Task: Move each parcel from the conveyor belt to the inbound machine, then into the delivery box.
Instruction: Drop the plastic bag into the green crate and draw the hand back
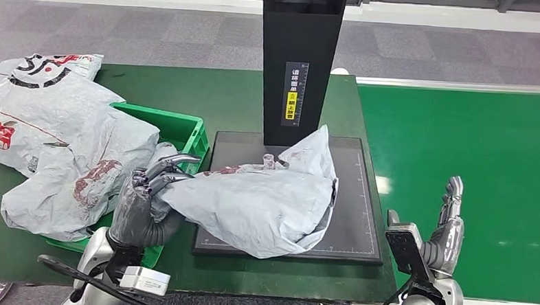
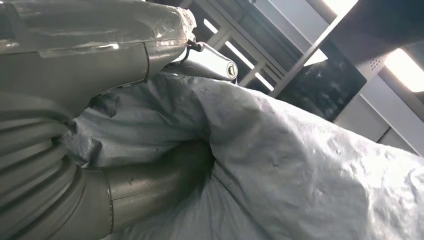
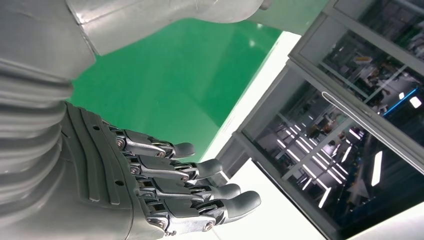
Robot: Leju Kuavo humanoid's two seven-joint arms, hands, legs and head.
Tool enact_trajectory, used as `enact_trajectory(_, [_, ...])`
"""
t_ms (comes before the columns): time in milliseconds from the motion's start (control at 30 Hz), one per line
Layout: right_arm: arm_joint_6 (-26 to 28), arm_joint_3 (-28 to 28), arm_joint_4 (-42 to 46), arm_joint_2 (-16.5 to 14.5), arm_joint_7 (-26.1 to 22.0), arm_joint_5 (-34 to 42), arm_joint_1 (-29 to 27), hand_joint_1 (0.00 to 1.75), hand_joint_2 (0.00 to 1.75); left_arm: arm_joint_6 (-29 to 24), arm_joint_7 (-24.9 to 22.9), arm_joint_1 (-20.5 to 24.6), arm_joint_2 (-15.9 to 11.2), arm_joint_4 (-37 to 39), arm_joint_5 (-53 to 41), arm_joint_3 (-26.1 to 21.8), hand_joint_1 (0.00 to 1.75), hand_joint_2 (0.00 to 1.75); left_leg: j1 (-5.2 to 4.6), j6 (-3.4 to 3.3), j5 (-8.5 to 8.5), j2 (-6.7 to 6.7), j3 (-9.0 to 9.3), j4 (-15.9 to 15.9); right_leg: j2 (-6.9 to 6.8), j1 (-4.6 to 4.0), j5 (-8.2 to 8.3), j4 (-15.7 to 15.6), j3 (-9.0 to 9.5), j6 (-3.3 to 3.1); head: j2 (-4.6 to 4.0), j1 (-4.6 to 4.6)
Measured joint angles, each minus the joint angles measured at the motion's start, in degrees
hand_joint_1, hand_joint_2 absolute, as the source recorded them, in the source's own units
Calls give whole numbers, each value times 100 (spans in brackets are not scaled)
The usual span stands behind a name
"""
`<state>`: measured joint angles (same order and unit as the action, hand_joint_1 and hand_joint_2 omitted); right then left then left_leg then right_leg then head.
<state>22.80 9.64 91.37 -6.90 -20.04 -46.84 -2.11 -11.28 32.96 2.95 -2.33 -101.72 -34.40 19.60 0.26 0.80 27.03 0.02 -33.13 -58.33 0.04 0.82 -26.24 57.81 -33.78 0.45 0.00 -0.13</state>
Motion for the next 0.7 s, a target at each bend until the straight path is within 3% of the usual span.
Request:
enact_trajectory(167, [0,1,28,-7,7,1,-10,0,175,-121,4,-110,25,-132,-23,-146,175,175,0,0,-1,0,1,0,1,0,1,0,0,0,0,0])
enact_trajectory(400, [-27,0,75,-15,16,-18,-40,0,175,-786,-145,-338,63,-350,-123,-617,175,175,1,1,0,0,0,1,1,-1,0,0,-2,-1,0,0])
enact_trajectory(600, [-130,-7,91,-105,53,-199,-13,0,175,-2252,-1157,-473,283,-536,-2037,-1113,175,175,1,1,0,0,-2,1,0,-1,0,0,0,-1,0,0])
enact_trajectory(700, [-142,-46,91,-159,91,-255,40,0,175,-2705,-1708,-455,348,-533,-2972,-1275,175,175,0,0,-1,-1,-1,0,-2,0,0,0,1,0,0,0])
